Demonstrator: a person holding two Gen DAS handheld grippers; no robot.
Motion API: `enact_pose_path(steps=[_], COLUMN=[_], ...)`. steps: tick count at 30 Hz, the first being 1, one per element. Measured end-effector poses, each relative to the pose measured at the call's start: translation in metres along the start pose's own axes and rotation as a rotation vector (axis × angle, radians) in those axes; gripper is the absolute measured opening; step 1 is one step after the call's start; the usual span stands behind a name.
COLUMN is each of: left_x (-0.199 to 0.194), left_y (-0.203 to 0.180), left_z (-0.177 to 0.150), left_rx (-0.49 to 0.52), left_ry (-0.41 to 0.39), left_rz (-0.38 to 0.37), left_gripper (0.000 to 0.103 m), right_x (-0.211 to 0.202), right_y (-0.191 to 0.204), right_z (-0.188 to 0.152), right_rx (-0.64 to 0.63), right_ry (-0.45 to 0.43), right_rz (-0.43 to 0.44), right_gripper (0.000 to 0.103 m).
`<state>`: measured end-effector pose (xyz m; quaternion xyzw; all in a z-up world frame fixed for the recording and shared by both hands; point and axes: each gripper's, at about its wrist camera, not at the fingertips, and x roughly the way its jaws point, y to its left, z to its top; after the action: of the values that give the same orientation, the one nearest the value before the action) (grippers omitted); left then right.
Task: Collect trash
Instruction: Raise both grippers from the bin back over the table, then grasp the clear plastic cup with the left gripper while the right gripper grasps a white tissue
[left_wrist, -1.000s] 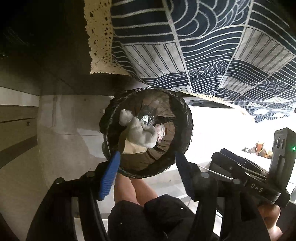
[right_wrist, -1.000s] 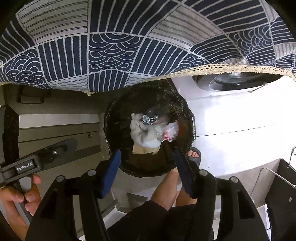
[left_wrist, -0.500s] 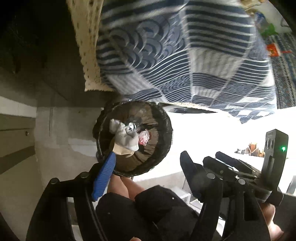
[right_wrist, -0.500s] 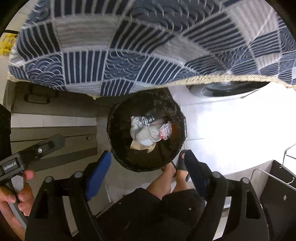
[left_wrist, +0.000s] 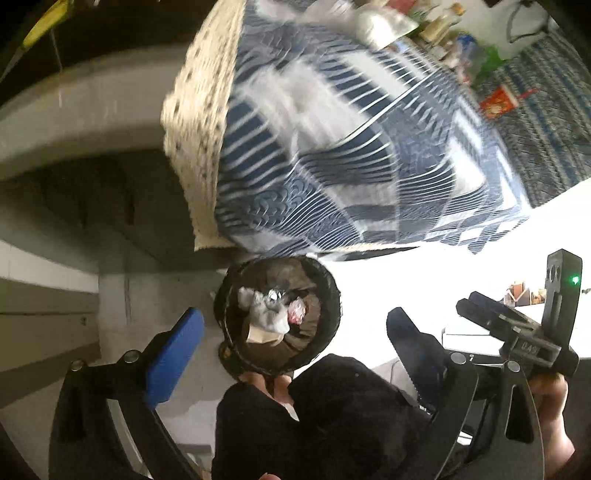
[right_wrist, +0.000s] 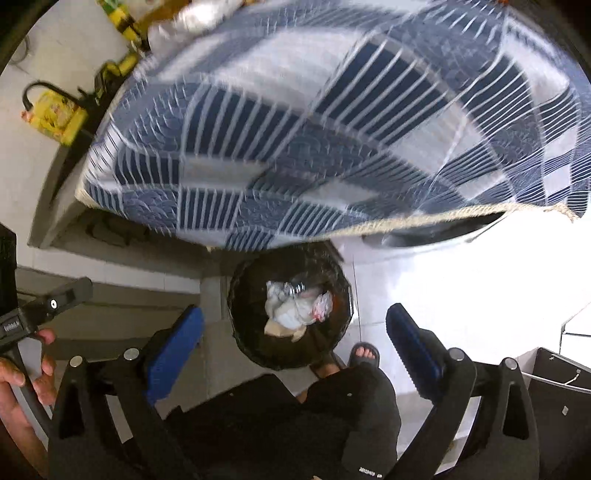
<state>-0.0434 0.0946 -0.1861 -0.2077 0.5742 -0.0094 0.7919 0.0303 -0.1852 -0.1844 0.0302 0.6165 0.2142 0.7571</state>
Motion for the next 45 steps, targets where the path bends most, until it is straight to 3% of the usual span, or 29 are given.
enact_pose_path(steps=[5,15,27,31,39,45], left_x=[-0.031,-0.074,-0.097,-0.085,-0.052,-0.017], left_y=[-0.011,-0.022,-0.048,-0.047,-0.035,-0.031], left_z=[0.011,0.054,0.141,0.171,0.22,0.25], left_rx=[0.044,0.073,0.085,0.043,-0.041,-0.092], left_ry=[-0.07,-0.185,-0.305,-0.279,-0.26,-0.233], left_rz=[-0.001,0.006,0.034,0.036,0.043,-0.013], left_gripper=[0.096,0.096,0.096,0.096,0.096,0.092], right_x=[-0.04,-0.093,-0.124,-0.12,-0.079,-0.045], right_y=[-0.002,0.007,-0.014,-0.014,0.008,0.021], right_z=[0.012,0.057,0.137,0.162,0.211,0.246], right_rx=[-0.001,-0.051,-0.081,-0.105,-0.162,-0.197], right_ry=[-0.112,-0.251,-0.378,-0.389,-0.33,-0.304], right_rz=[0.008,0.045,0.134,0.189,0.288,0.358], right_gripper=[0.098,0.098,0.098,0.098,0.098,0.098])
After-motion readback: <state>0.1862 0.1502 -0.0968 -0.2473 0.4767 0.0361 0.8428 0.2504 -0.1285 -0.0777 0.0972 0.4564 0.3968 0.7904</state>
